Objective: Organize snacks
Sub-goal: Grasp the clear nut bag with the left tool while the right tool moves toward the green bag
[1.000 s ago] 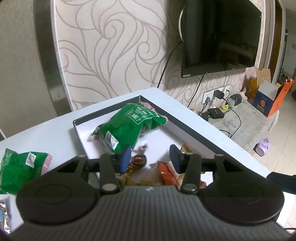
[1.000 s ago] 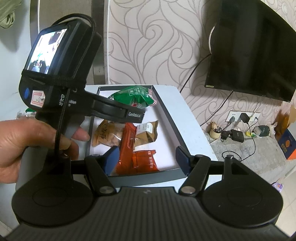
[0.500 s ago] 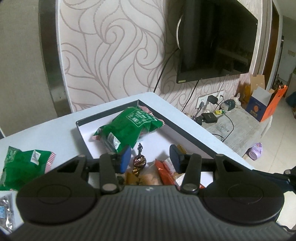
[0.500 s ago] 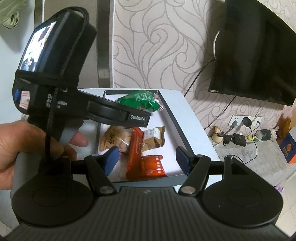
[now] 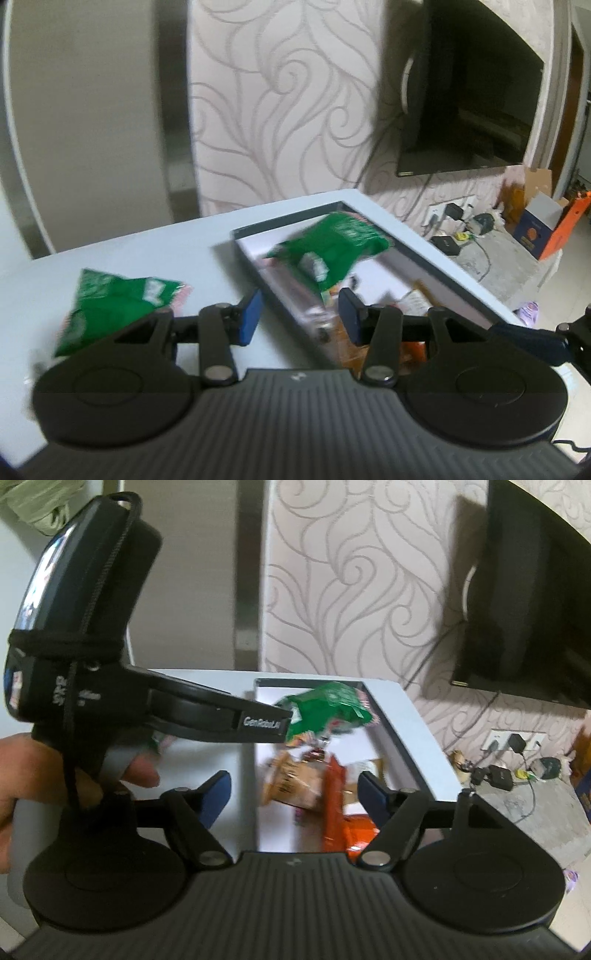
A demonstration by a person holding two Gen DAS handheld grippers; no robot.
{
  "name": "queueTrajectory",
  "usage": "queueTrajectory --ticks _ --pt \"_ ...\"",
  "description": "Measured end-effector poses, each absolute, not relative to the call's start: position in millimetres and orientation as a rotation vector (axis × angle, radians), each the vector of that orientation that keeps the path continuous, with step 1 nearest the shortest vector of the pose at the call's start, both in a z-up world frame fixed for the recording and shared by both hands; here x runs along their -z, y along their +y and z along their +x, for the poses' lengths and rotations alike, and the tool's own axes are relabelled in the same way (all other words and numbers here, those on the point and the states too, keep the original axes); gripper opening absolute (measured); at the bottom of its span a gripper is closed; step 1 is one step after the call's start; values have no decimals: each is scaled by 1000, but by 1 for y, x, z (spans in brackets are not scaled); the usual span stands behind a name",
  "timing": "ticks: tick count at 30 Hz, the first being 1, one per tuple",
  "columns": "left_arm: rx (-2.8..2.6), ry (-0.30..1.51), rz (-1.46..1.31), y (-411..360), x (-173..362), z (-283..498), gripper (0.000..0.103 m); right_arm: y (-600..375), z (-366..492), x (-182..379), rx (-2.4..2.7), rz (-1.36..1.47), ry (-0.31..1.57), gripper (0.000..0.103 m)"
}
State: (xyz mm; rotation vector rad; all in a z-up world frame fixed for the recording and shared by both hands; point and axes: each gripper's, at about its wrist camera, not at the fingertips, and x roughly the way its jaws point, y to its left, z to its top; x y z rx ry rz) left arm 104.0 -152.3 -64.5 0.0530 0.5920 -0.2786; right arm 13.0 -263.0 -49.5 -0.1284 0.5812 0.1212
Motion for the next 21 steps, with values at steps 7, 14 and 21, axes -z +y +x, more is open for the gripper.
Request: queueTrajectory --ticks 7,14,21 --pt "196 601 44 -102 65 98 49 -218 21 55 -206 -139 586 82" --pt "138 603 33 -65 63 93 49 -184 22 59 -268 -142 588 83" --pt "106 608 27 -44 66 84 49 -161 19 63 -303 -144 604 83"
